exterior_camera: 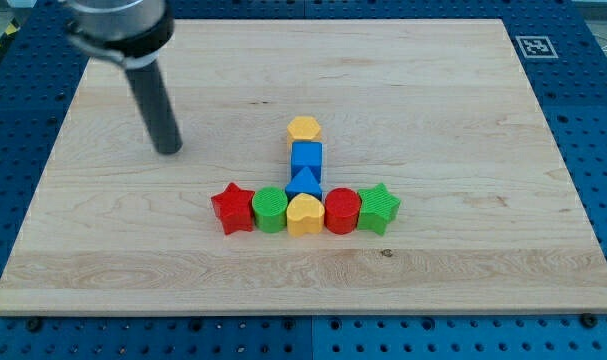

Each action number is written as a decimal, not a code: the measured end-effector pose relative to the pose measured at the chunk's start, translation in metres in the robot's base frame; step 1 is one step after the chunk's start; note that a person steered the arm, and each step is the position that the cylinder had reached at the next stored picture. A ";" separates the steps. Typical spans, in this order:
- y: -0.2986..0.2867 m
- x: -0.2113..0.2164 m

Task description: Point at the red star

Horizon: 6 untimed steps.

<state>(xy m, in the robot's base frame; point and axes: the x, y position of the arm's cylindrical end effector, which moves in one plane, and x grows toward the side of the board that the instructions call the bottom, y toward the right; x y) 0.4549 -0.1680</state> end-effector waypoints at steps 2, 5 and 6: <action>0.021 0.081; 0.102 0.127; 0.118 0.114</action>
